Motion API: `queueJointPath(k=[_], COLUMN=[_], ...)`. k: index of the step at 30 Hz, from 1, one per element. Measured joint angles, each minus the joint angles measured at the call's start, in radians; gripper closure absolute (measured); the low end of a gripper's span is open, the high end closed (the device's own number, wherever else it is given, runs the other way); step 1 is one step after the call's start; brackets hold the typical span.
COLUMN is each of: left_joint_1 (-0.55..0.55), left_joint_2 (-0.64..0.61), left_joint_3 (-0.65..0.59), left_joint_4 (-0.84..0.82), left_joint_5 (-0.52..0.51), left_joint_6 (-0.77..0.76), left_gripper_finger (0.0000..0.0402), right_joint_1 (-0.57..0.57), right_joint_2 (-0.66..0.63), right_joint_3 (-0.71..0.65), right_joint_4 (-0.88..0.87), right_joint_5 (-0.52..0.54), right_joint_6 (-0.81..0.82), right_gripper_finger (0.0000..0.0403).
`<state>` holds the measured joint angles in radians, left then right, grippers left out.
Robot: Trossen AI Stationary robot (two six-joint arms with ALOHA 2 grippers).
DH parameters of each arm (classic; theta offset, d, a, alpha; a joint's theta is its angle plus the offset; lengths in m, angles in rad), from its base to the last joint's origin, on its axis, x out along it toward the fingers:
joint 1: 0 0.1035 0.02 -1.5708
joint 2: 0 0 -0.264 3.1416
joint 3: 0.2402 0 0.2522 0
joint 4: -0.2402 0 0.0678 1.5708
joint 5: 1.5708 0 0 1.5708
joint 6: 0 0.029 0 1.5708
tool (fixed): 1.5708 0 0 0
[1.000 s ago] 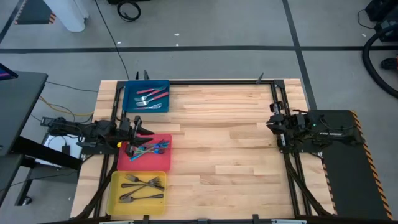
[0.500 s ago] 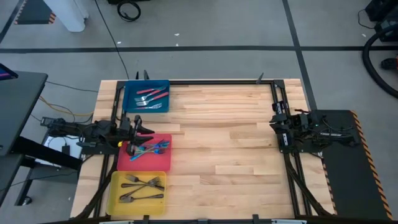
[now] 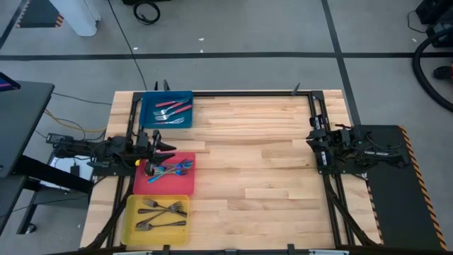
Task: Sort silverware by color (type)
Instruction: Return to Home Position
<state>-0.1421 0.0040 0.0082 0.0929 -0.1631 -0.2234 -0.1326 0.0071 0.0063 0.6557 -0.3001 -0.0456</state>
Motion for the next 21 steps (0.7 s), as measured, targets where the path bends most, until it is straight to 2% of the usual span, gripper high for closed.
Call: queueJointPath(k=[21], left_joint_1=[0.0], left_joint_2=[0.0], left_joint_3=[-0.001], left_joint_4=[0.0], left_joint_5=[0.0], left_joint_6=[0.0], left_gripper_finger=[0.0278], right_joint_1=[0.0], right_joint_2=[0.0], right_joint_3=[0.0], right_joint_4=[0.0], right_joint_5=[-0.008], right_joint_6=[-0.001], right_gripper_finger=[0.036])
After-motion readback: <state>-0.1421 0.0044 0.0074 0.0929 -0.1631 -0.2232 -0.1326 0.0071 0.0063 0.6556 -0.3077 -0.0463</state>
